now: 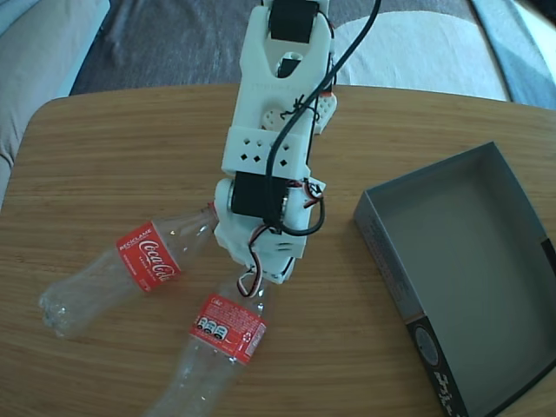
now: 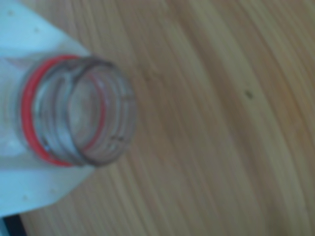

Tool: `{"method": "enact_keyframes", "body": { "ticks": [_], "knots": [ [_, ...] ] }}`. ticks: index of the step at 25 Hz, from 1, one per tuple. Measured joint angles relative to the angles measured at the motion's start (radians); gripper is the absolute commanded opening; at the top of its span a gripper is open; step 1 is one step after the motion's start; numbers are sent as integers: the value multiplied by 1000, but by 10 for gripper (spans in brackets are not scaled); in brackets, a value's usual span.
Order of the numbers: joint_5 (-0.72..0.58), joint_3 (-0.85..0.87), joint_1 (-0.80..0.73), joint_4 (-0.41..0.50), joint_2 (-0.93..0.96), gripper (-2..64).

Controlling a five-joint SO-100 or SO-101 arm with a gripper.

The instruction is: Grasp the bottles and put them in the box.

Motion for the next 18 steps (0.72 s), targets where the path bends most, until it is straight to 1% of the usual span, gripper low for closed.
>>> {"method": "enact_keyframes", "body": {
  "ticks": [5, 8, 13, 15, 18],
  "knots": [
    [0, 0, -2, 0, 0, 0],
    [0, -25, -5, 38, 0, 0],
    [91, -28, -15, 75, 78, 0],
    [104, -28, -14, 112, 121, -1],
    [114, -28, -41, 195, 196, -1]
  ]
}}
